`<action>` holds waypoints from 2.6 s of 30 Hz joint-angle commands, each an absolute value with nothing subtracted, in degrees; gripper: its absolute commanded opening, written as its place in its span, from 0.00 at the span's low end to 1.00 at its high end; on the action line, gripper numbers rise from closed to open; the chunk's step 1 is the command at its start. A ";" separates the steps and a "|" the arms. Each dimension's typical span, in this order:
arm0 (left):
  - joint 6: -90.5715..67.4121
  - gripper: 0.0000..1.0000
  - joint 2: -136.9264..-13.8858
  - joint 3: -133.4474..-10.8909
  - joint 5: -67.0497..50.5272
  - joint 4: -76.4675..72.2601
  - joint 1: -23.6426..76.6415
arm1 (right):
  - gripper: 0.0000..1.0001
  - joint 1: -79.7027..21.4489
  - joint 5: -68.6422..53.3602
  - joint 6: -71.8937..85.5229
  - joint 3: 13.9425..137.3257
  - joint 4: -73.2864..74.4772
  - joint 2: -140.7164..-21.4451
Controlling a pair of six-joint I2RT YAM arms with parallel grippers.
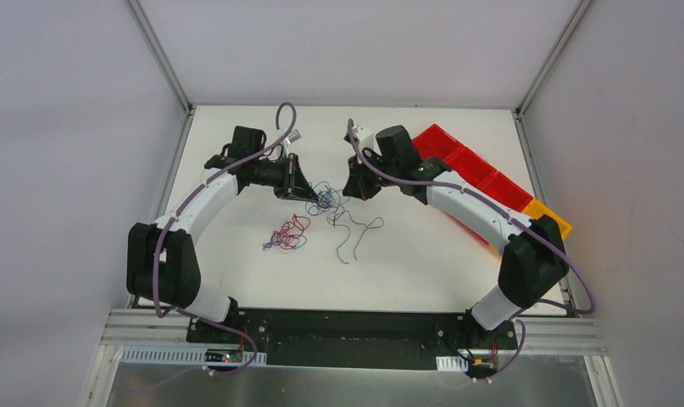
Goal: Untangle the cables
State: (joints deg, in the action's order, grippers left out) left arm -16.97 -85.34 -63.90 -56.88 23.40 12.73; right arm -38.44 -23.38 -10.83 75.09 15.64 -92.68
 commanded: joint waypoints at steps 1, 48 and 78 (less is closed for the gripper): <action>-11.28 0.00 -81.49 -63.68 -57.04 32.73 9.07 | 0.00 -30.10 -8.82 -18.33 72.99 19.43 -87.04; -8.11 0.55 -96.55 -63.46 -43.10 35.86 1.67 | 0.55 -39.42 -31.04 -18.46 91.81 20.12 -112.30; -10.56 0.58 -95.80 -62.80 -47.04 34.55 -1.13 | 0.00 -45.32 -27.71 -36.02 86.84 4.58 -115.00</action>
State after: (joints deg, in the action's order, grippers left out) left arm -8.80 -97.51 -62.96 -43.46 35.14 1.21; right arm -45.15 -25.91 -33.85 88.33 7.88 -119.63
